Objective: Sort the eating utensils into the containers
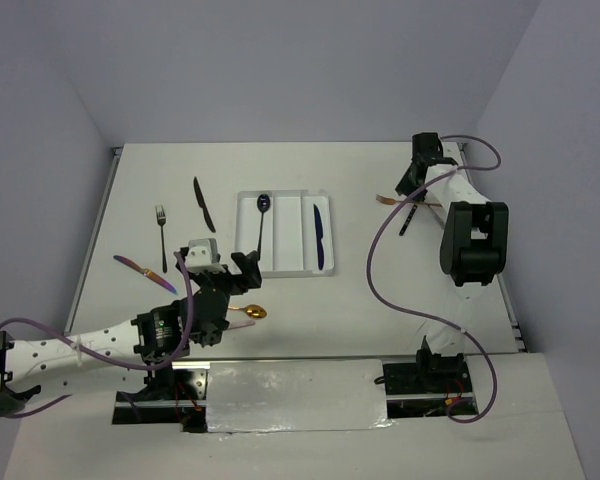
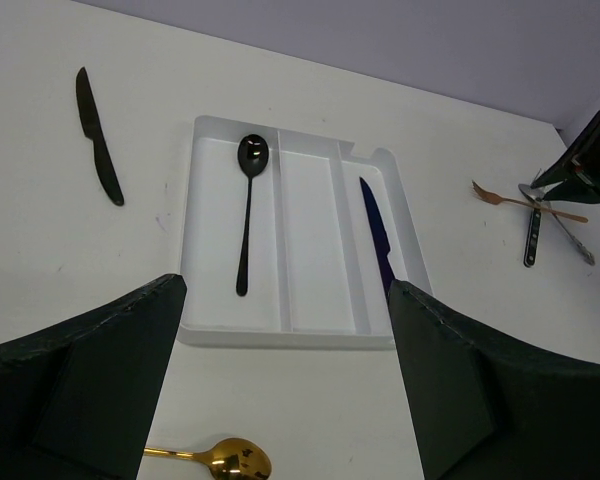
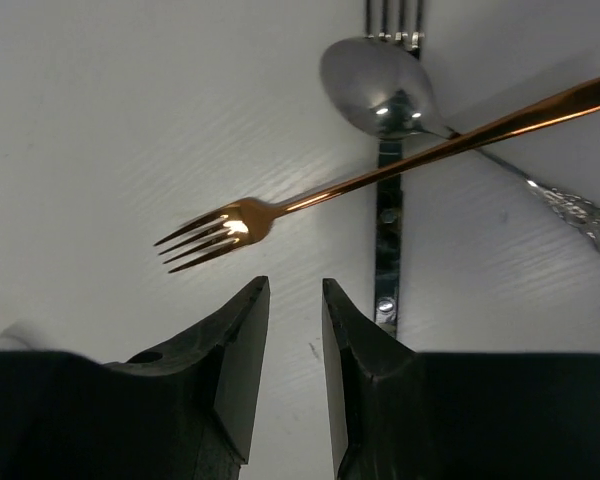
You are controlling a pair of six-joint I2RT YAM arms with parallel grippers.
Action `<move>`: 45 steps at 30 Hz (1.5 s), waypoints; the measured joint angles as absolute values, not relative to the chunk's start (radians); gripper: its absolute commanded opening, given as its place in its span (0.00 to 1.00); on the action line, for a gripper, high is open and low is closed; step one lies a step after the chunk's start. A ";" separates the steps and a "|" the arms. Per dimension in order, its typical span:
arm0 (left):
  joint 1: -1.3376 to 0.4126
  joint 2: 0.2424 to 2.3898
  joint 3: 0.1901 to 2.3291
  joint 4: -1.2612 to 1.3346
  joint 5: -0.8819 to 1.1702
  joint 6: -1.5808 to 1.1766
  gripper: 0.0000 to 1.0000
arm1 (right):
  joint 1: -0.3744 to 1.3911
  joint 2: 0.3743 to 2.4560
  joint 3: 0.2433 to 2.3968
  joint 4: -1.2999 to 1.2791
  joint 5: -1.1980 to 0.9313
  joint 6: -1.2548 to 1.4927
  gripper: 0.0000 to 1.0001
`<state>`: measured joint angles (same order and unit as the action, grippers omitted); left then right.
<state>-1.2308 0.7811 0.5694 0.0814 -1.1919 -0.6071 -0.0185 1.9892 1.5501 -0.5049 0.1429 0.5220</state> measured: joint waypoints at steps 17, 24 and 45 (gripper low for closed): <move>-1.231 0.789 0.569 0.079 -1.172 -0.608 0.96 | -0.053 1.996 1.519 -0.380 0.107 0.278 0.40; -1.231 0.797 0.569 0.078 -1.164 -0.609 0.96 | -0.065 1.891 1.287 -0.161 -0.133 -0.082 0.56; -1.231 0.816 0.567 0.104 -1.114 -0.611 0.96 | -0.119 1.992 1.496 -0.414 -0.332 -0.824 0.56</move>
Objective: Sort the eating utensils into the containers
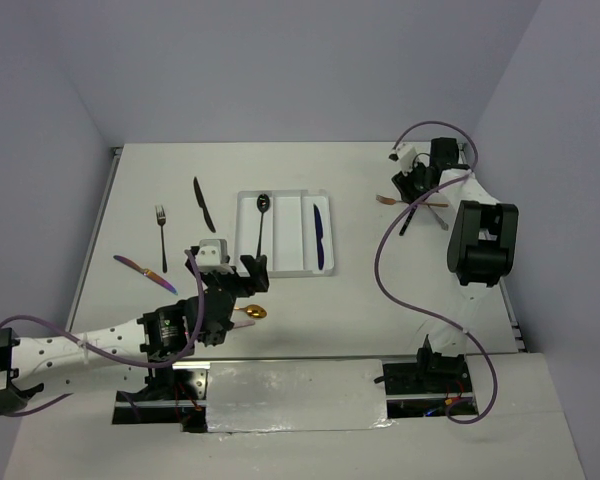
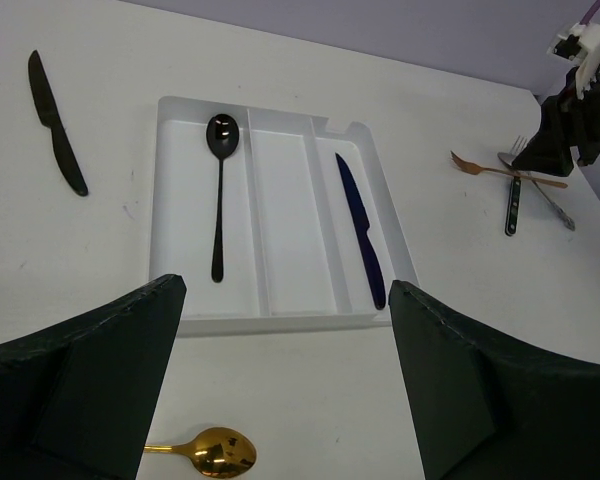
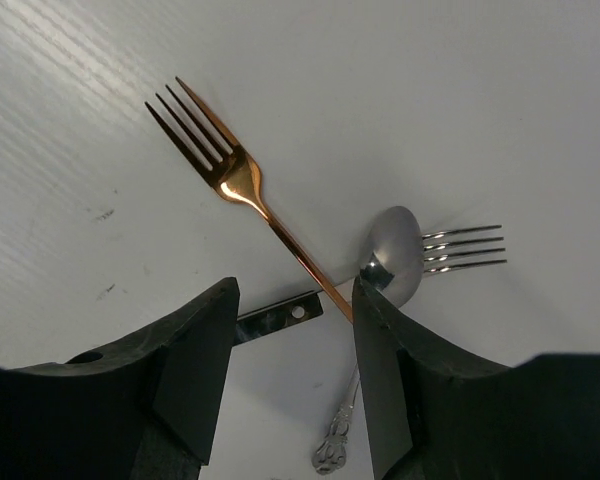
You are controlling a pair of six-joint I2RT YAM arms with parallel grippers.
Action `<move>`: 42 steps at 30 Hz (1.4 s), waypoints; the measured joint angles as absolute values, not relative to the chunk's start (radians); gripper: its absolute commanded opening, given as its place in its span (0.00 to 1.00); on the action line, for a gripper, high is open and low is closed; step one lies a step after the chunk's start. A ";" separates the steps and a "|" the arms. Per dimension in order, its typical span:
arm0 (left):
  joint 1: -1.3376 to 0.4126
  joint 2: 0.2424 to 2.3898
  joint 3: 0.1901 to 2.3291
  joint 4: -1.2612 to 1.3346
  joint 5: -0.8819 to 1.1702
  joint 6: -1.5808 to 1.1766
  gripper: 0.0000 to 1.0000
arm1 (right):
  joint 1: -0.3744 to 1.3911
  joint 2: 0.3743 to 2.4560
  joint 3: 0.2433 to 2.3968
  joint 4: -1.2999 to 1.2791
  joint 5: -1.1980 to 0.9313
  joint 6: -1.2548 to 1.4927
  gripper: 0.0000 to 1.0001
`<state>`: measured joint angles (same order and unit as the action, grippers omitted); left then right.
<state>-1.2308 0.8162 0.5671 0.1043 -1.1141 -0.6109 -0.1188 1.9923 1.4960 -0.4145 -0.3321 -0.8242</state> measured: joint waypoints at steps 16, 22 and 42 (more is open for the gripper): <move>-1.231 0.831 0.567 0.109 -1.097 -0.611 0.96 | -0.125 2.126 1.599 -0.549 -0.371 -0.967 0.54; -1.231 0.849 0.567 0.109 -1.093 -0.612 0.96 | -0.126 2.157 1.656 -0.591 -0.378 -0.986 0.50; -1.231 0.838 0.567 0.108 -1.066 -0.640 0.97 | -0.129 2.167 1.667 -0.639 -0.343 -0.990 0.43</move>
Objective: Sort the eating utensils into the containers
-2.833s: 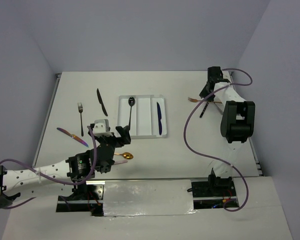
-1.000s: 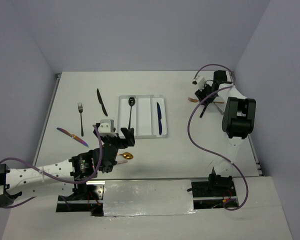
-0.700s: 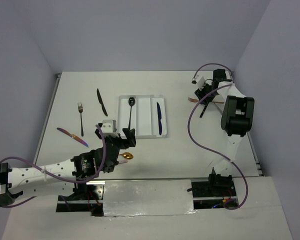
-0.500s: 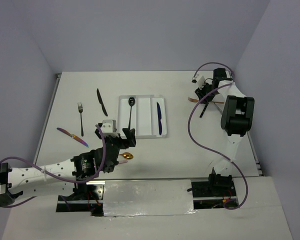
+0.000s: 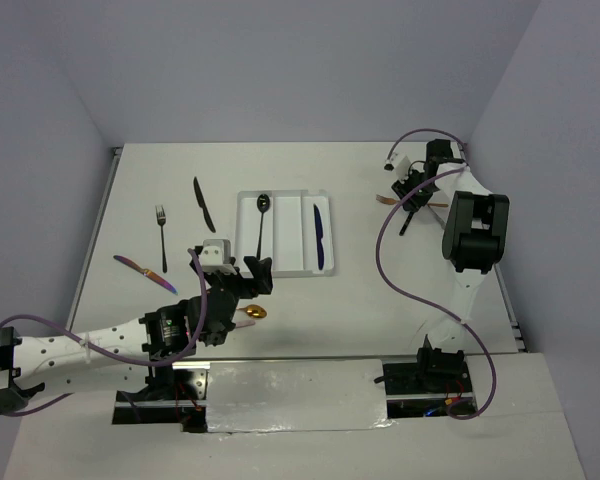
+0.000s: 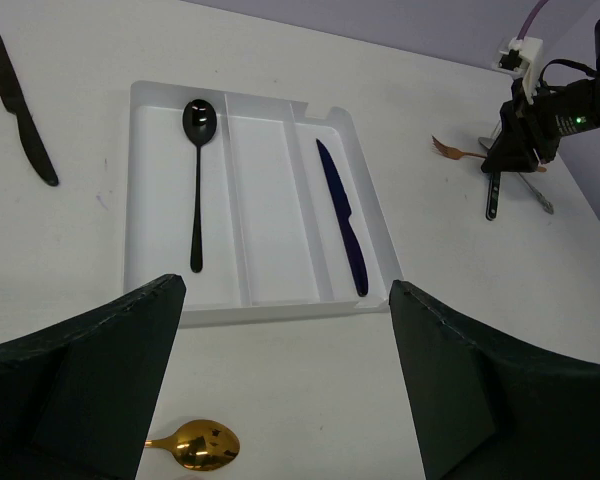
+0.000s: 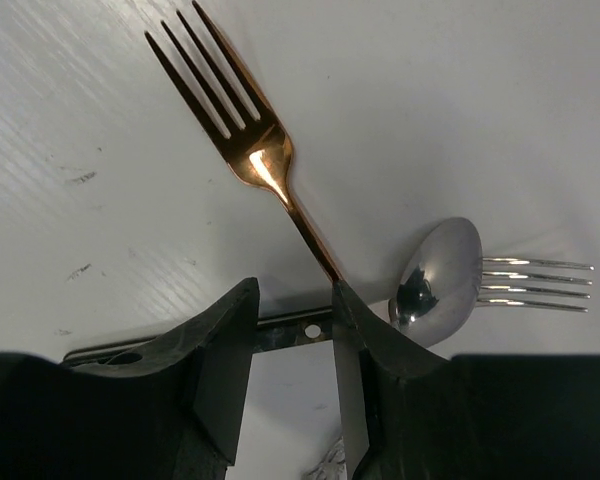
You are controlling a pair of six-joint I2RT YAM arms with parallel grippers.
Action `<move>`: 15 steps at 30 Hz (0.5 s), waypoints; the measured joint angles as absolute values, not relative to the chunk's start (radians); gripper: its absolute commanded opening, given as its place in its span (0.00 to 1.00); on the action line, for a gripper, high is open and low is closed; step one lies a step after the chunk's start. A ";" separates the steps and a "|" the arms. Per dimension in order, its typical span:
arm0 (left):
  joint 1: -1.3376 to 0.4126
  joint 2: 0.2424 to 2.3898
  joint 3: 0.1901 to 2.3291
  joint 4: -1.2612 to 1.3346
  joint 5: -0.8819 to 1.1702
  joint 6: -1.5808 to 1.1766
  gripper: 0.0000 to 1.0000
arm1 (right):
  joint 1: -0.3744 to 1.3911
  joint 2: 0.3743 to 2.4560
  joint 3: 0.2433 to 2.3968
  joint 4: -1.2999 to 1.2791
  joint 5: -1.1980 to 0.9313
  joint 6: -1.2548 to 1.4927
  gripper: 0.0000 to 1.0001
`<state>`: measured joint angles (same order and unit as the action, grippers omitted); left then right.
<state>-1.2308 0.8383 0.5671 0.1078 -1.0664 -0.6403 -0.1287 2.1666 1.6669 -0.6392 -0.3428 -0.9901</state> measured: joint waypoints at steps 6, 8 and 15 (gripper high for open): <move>-1.231 0.801 0.567 0.108 -1.055 -0.642 0.97 | -0.129 2.159 1.631 -0.624 -0.313 -0.994 0.44; -1.231 0.789 0.567 0.108 -1.051 -0.645 0.97 | -0.129 2.156 1.627 -0.621 -0.306 -0.993 0.42; -1.231 0.781 0.567 0.108 -1.046 -0.659 0.97 | -0.129 2.151 1.612 -0.610 -0.304 -0.995 0.11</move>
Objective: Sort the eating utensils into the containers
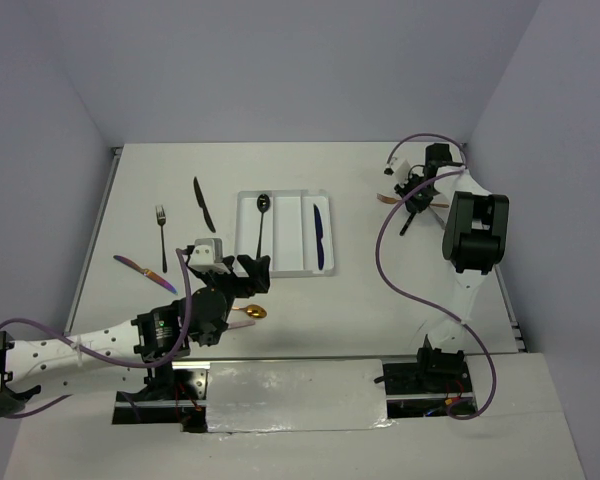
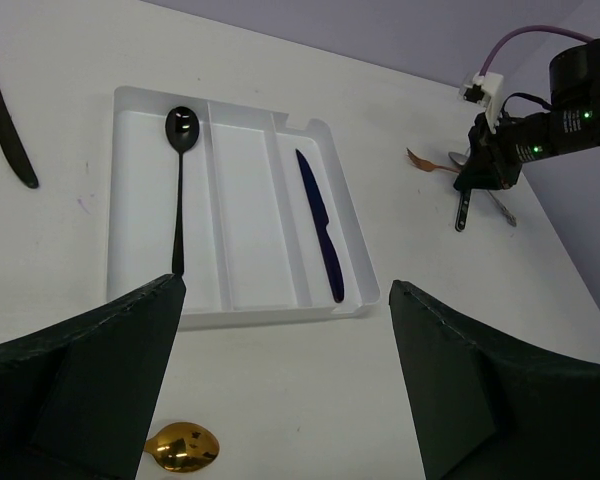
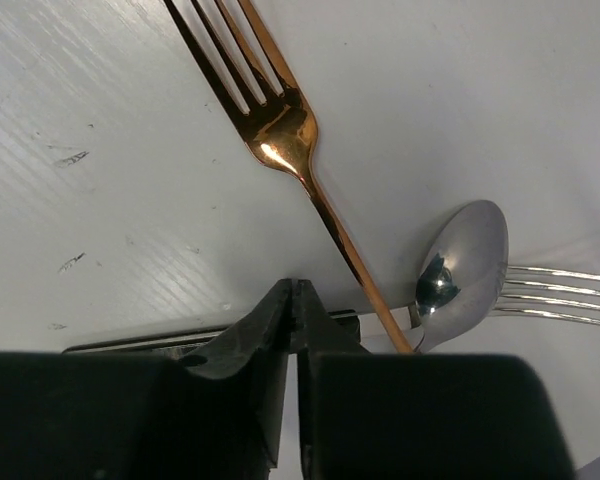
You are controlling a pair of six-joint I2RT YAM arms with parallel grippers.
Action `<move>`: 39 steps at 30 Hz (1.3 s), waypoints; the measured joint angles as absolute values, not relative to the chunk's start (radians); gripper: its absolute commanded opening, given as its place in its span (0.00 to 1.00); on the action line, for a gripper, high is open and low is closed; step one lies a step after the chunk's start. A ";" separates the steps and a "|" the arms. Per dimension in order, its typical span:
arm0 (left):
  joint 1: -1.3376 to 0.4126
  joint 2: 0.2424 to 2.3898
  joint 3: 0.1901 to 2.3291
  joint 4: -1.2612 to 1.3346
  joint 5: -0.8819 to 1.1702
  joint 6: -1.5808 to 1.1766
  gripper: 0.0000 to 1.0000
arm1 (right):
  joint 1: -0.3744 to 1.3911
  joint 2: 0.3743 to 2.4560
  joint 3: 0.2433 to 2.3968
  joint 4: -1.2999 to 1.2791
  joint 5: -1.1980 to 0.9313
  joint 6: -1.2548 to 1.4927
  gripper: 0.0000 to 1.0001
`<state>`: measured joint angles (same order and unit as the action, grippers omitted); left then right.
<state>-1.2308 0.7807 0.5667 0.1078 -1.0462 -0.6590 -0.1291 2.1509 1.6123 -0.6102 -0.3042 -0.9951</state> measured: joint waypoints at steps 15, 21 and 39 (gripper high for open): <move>-1.231 0.767 0.567 0.105 -1.067 -0.659 0.97 | -0.094 1.842 1.384 -0.338 -0.401 -0.905 0.09; -1.231 0.764 0.562 0.107 -1.073 -0.658 0.97 | -0.074 1.879 1.502 -0.307 -0.329 -0.910 0.24; -1.231 0.762 0.551 0.097 -1.118 -0.656 0.96 | -0.259 1.824 1.237 -0.231 -0.162 -1.000 0.57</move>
<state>-1.2308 0.7620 0.5507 0.0975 -1.1179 -0.6563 -0.2592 1.8244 1.2369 -0.2310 -0.1619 -1.0000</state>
